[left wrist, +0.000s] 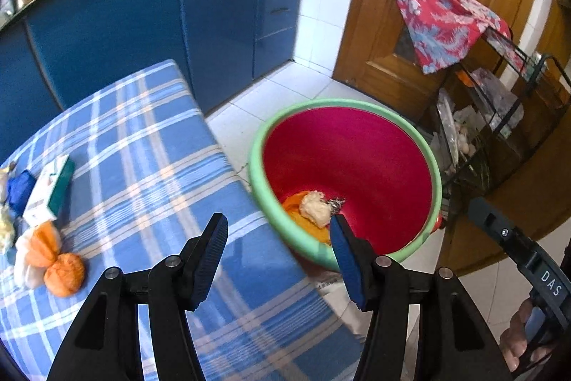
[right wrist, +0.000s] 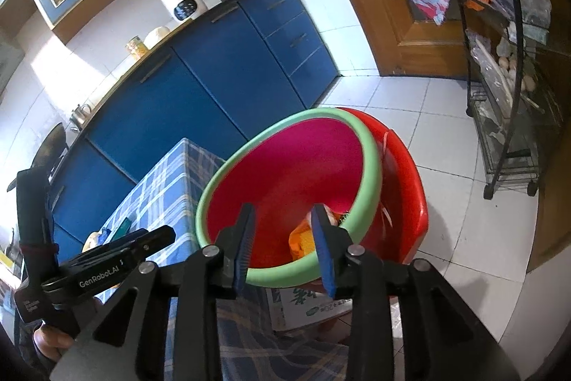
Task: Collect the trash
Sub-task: 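Move both open tools back over the tablecloth items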
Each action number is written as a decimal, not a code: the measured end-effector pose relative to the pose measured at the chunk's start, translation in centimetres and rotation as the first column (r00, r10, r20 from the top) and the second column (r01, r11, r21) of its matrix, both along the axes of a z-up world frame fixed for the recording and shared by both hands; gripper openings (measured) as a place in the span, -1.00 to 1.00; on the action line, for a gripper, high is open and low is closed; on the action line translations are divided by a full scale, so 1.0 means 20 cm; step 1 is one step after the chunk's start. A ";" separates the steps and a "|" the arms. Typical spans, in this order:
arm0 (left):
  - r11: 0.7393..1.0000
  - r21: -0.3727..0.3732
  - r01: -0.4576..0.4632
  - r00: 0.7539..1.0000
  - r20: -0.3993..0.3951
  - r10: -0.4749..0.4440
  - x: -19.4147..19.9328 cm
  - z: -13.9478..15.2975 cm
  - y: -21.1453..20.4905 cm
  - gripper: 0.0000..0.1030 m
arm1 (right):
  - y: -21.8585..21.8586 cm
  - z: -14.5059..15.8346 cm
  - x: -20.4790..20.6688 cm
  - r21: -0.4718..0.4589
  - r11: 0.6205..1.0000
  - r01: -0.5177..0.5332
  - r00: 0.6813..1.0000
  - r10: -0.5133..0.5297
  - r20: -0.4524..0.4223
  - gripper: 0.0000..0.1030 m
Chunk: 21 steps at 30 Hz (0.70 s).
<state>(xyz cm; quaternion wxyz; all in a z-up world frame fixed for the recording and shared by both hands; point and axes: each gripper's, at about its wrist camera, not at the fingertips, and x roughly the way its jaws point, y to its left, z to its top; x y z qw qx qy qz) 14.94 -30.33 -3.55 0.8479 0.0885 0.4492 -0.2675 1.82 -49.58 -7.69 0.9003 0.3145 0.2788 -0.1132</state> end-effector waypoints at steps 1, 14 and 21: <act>1.000 -0.006 -0.011 1.000 0.004 0.011 0.00 0.02 0.03 0.18 | 0.02 0.01 0.00 -0.003 1.000 -0.006 1.000 0.006 0.003 -0.26; 0.982 -0.070 -0.177 0.981 0.063 0.181 -0.02 0.19 0.49 0.18 | 0.34 0.17 0.10 -0.024 0.991 -0.132 0.991 0.133 0.020 -0.18; 0.951 -0.093 -0.294 0.949 0.091 0.302 -0.01 0.28 0.83 0.18 | 0.55 0.22 0.19 0.005 0.973 -0.229 0.973 0.229 0.017 -0.18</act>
